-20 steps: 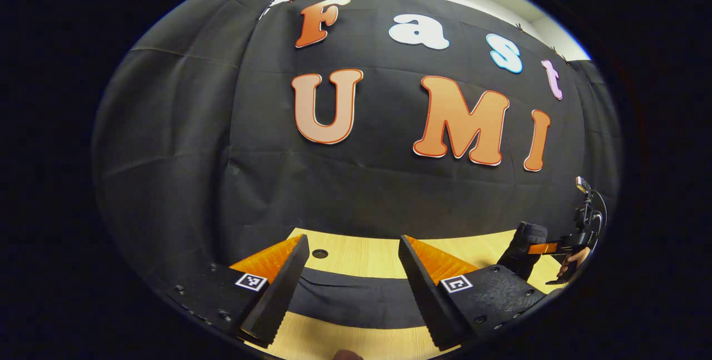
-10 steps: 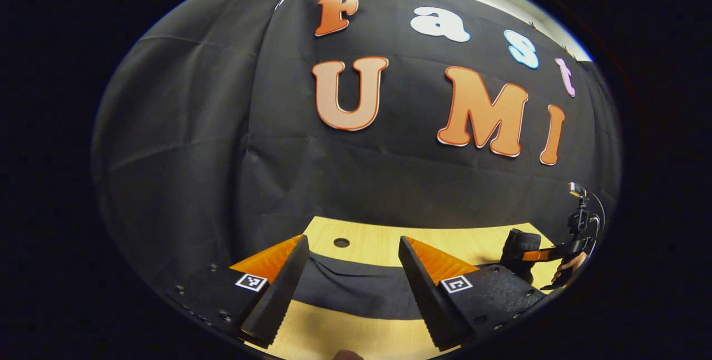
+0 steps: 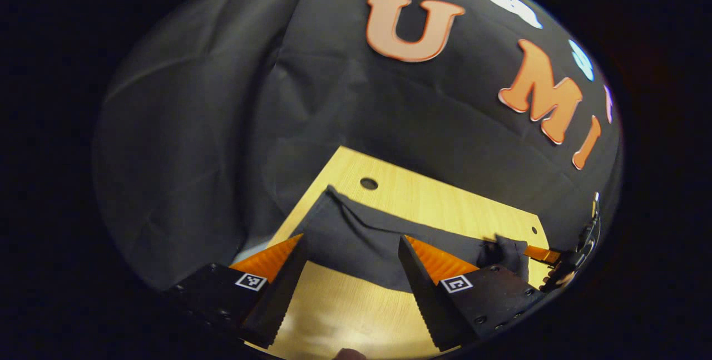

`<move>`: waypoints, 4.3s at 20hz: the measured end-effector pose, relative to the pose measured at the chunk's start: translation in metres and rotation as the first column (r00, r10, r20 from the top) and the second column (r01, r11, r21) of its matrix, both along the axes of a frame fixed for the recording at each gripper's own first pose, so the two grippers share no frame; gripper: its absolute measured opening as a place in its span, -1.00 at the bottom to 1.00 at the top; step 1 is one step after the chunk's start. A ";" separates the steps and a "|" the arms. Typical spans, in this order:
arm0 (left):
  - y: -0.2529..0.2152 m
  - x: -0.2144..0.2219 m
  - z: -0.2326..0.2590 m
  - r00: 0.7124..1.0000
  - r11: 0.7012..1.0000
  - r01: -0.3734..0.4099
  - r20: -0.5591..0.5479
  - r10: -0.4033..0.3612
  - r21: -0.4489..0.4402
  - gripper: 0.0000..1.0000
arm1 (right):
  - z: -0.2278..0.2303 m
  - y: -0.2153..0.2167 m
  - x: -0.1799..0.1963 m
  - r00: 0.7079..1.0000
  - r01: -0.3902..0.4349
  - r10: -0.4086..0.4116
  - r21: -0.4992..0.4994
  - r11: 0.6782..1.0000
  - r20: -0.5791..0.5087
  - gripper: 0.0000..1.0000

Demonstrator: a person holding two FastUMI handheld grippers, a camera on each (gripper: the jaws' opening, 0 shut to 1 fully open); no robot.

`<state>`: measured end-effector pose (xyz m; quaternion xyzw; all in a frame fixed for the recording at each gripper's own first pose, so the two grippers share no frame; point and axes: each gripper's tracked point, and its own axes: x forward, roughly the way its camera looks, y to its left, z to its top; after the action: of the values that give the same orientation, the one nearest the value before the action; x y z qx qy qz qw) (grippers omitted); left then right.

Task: Grasp the waist and the cuffs of the jeans and fold them to make the two legs overlap; first hold the waist and fold one-third of the jeans toward the cuffs, then hold the cuffs and fold the remaining one-third in the same direction to finish folding.

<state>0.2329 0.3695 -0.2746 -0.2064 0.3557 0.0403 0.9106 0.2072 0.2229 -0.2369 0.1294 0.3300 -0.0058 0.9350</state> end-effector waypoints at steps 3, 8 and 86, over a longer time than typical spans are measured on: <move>0.004 0.011 -0.050 0.985 0.995 -0.046 -0.168 0.031 -0.088 1.00 | 0.014 -0.004 -0.010 1.000 0.016 -0.016 -0.004 1.000 0.019 0.85; 0.010 0.019 -0.114 0.915 0.971 -0.149 -0.399 0.063 -0.189 0.95 | 0.047 -0.039 -0.038 0.993 0.084 -0.081 -0.031 0.996 0.082 0.87; -0.410 0.030 0.089 0.947 0.945 0.321 0.008 -0.323 0.067 -0.88 | 0.078 -0.274 -0.045 0.976 -0.012 0.024 -0.058 0.998 0.217 0.94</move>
<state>0.2628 -0.0404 -0.1856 -0.1162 0.3747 -0.0992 0.9145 0.1622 -0.0511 -0.1589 0.0997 0.2266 0.0076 0.9688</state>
